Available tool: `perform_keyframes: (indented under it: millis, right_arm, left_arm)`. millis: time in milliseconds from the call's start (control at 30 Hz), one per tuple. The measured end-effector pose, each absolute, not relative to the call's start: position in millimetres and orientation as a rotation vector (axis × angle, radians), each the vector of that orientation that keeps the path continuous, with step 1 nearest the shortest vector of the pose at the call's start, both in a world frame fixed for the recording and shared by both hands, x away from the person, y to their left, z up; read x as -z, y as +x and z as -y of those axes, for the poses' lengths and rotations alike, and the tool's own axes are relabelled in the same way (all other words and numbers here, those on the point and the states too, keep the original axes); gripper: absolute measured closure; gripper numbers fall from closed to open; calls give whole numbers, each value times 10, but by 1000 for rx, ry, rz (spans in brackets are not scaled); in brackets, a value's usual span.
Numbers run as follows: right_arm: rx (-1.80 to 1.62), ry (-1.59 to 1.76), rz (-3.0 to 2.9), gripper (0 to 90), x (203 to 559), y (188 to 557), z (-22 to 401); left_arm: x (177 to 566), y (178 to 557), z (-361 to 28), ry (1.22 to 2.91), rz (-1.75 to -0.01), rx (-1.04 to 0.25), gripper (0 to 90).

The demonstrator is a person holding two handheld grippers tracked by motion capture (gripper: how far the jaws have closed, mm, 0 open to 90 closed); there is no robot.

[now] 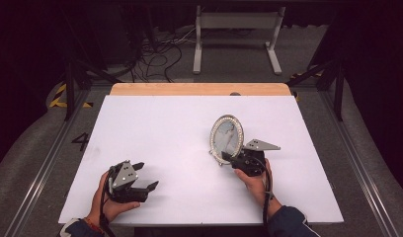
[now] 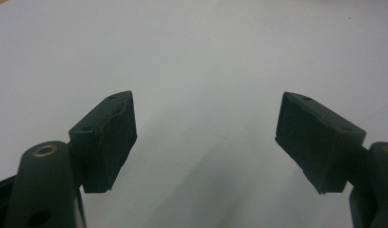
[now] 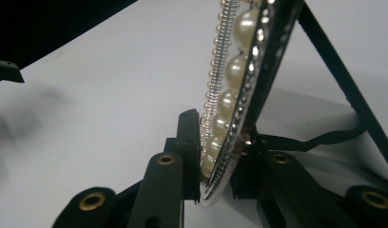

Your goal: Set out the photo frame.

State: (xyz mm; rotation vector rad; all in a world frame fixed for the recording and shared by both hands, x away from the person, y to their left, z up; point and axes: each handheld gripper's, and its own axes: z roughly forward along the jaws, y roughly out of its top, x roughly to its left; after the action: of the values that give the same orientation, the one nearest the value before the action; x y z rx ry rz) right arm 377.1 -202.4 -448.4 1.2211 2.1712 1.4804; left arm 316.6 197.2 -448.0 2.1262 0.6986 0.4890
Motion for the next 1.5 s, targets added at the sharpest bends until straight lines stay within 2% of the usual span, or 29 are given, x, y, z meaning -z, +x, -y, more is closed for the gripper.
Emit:
perform_keyframes:
  millis: [567, 800, 900, 1000, 1033, 1100, 1233, 1400, 1500]
  right_arm:
    - [-1533, 1198, -2309, 810, 4458, 3842, 2090]
    - [-1535, 1148, -2387, 810, 4441, 3867, 2110]
    - [-1522, 1116, -2420, 807, 4429, 3878, 2116]
    - [-1489, 1112, -2418, 755, 4431, 3865, 2103]
    - [-1449, 1101, -2419, 701, 4440, 3853, 2083]
    - [-1428, 1095, -2401, 685, 4461, 3821, 2055]
    - [-1391, 1080, -2331, 564, 4390, 3749, 2064]
    - [-1337, 1051, -2285, 505, 4291, 3603, 2111]
    - [-1335, 1029, -2251, 531, 4220, 3514, 2154]
  left_arm:
    - [4463, 3193, -1931, 2107, -696, -459, 216]
    - [4381, 3581, -1604, 2110, -619, -415, 214]
    - [4357, 3775, -1418, 2104, -581, -330, 196]
    - [4360, 3857, -1306, 2107, -559, -303, 195]
    - [4364, 3907, -1223, 2118, -543, -307, 195]
    - [4374, 3976, -1127, 2123, -545, -303, 192]
    - [4384, 4096, -1004, 2095, -558, -278, 185]
    - [4391, 4217, -873, 2060, -571, -227, 188]
    - [4407, 4291, -762, 2042, -563, -204, 229]
